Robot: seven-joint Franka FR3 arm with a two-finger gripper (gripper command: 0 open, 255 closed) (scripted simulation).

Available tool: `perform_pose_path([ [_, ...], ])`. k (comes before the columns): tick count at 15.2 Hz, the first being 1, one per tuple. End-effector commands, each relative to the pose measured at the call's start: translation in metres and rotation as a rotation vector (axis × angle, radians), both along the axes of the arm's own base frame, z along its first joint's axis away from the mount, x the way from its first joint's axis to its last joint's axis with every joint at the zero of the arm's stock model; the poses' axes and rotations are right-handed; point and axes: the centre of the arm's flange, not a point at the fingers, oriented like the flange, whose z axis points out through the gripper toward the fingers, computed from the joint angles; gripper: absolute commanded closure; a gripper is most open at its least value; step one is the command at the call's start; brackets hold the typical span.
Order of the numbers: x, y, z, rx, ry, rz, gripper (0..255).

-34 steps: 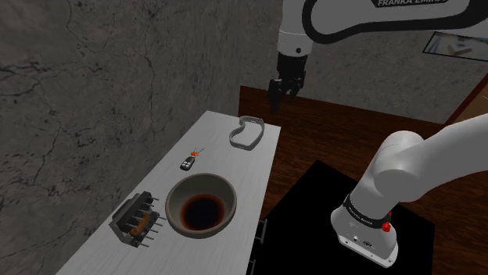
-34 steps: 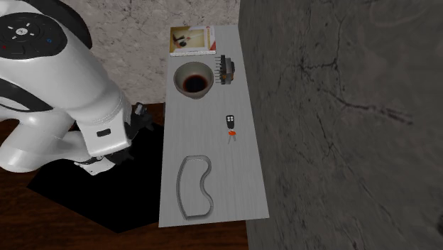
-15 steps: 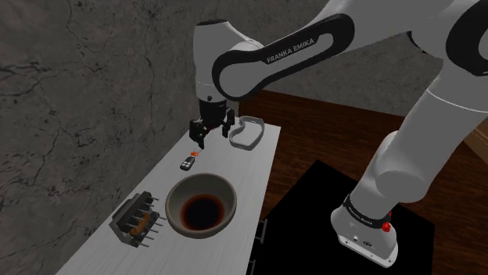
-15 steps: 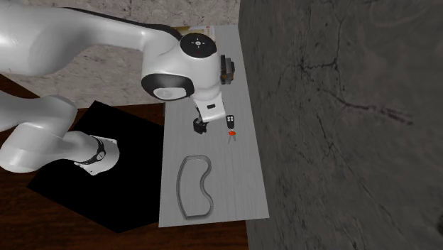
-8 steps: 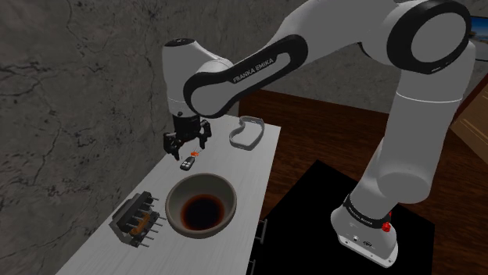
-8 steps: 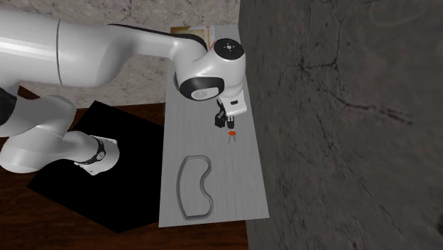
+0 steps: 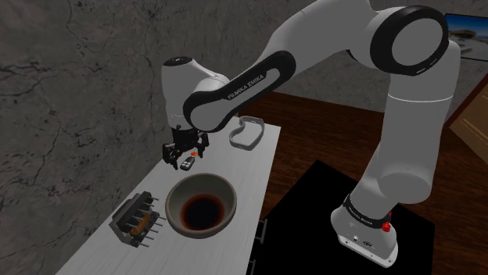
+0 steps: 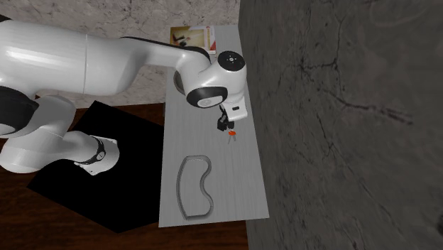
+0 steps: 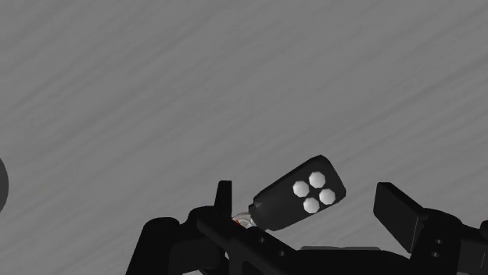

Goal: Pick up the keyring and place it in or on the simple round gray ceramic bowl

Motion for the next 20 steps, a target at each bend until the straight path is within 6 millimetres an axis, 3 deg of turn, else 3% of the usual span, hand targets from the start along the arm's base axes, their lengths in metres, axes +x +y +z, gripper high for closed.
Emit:
perform_pose_path([
  [1,0.000,0.000,-0.003,0.000,-0.001,0.000,0],
  [7,0.000,0.000,-0.003,0.000,-0.001,0.000,0],
  [8,0.000,0.000,-0.003,0.000,-0.001,0.000,255],
  [17,0.000,0.000,-0.003,0.000,-0.001,0.000,255],
  [20,0.000,0.000,0.013,0.000,-0.001,0.000,255],
])
